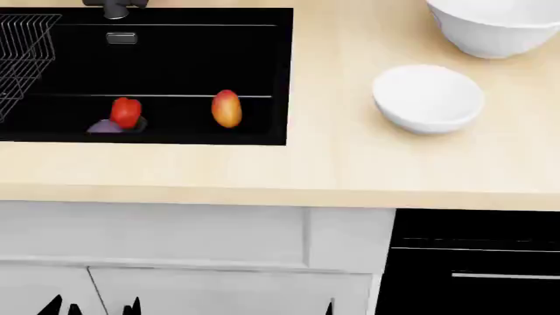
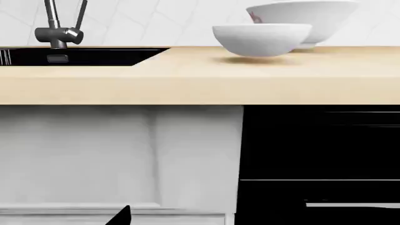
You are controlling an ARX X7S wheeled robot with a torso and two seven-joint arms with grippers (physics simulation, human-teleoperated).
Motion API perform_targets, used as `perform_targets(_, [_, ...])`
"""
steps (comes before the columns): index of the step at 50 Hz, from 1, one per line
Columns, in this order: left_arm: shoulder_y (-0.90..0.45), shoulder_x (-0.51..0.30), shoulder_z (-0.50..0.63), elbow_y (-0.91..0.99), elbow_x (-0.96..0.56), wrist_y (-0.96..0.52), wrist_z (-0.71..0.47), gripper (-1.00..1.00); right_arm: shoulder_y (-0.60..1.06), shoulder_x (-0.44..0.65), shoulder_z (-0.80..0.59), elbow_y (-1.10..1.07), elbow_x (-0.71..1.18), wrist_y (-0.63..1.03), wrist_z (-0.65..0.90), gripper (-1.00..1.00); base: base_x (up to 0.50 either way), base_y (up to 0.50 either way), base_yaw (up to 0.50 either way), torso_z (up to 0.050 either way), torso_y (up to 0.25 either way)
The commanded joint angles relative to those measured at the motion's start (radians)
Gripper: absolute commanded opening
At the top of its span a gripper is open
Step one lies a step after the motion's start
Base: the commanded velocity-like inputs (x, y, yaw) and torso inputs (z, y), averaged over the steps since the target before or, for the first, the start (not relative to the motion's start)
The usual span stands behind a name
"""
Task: Pick the eggplants and mangos from the sink and place them in one bowl. Place the bell pepper in the other bowl. Then turn off the sink faucet.
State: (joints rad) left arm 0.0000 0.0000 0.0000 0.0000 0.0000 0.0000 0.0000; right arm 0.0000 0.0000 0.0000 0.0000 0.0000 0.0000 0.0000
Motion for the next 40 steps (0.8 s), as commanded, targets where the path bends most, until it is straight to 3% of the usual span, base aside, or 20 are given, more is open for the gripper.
perform_targets(1, [-0.005, -0.014, 0.017, 0.0, -0.016, 0.002, -0.025, 1.0, -0.006, 0.014, -0.013, -0.01, 0.024, -0.007, 0.023, 1.0, 0.0, 0.0, 0.0, 0.0, 0.0])
perform_targets(30, [-0.01, -0.073, 0.084, -0.009, -0.071, -0.015, -0.086, 1.0, 0.013, 0.078, -0.097, 0.006, 0.046, -0.003, 0.101, 1.0, 0.0, 0.0, 0.0, 0.0, 0.0])
perform_targets(40, [-0.022, -0.082, 0.106, -0.022, -0.074, -0.028, -0.099, 1.0, 0.013, 0.087, -0.107, 0.004, 0.051, -0.008, 0.122, 1.0, 0.0, 0.34, 0.0, 0.0, 0.0])
